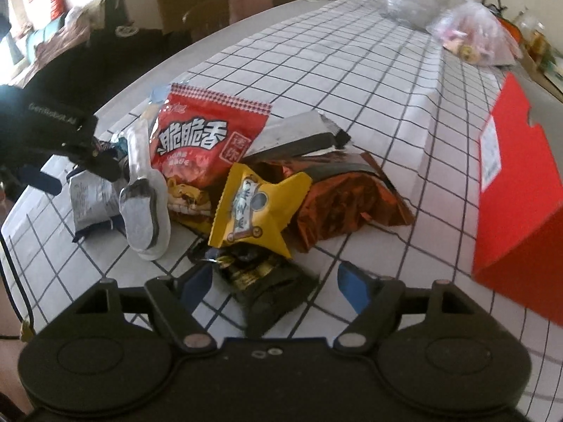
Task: Organize snacks
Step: 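Grasp the white-blue wrapped packet with the left gripper while the right grasps the black packet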
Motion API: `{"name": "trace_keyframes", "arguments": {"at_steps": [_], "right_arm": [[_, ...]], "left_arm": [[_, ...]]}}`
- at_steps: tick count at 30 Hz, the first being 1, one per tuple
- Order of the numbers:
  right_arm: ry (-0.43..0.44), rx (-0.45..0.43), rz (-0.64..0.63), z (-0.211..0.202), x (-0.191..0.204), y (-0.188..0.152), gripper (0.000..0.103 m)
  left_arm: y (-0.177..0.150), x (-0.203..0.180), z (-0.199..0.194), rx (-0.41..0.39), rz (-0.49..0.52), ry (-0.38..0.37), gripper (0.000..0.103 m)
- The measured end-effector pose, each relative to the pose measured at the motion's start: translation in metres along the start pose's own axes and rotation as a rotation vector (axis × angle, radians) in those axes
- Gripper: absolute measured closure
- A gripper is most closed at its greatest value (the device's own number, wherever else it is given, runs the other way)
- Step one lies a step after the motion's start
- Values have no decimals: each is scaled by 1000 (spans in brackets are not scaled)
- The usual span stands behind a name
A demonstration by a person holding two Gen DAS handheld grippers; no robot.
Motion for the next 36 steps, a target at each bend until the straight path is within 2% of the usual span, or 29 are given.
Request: {"name": "trace_keyframes", "arguments": {"at_steps": [7,9,12,14,21,23,28,36], "right_arm": [[36,31,-10,9,1,4,31],[42,32,-5,8,2,2,32],[41,29,9,6,3,0,37],[35,28,22,4,4,-2,44],[24,14,79,-4,7,-8,56],[26,13,102,-5,6,-10,57],[33,5,139,-10,5,-14,58],[67,11,209,-24,4,-31,58]], "left_arm": [[4,-5,5,8,-6,22,8],[6,-5,8,21,-14,23,12],[7,-5,9,22,-17,30,13],[11,-4,11,23,-14,30,13],[6,-7,9,15,14,76,25],[2,-10,6,10,24,86,31],[-2,-11,8,1,44,84,38],[-8,3,-1,12,57,43,42]]}}
Point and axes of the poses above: each gripper's, at about its wrist camera, not at the fingertips, and z roughly the way its jaws point, x to its left, y to its top, the point moved 7 cm from there along z, roughly the way its jaws point, and after that the axes turned 13 degrees about x, right-handed, at the moved point
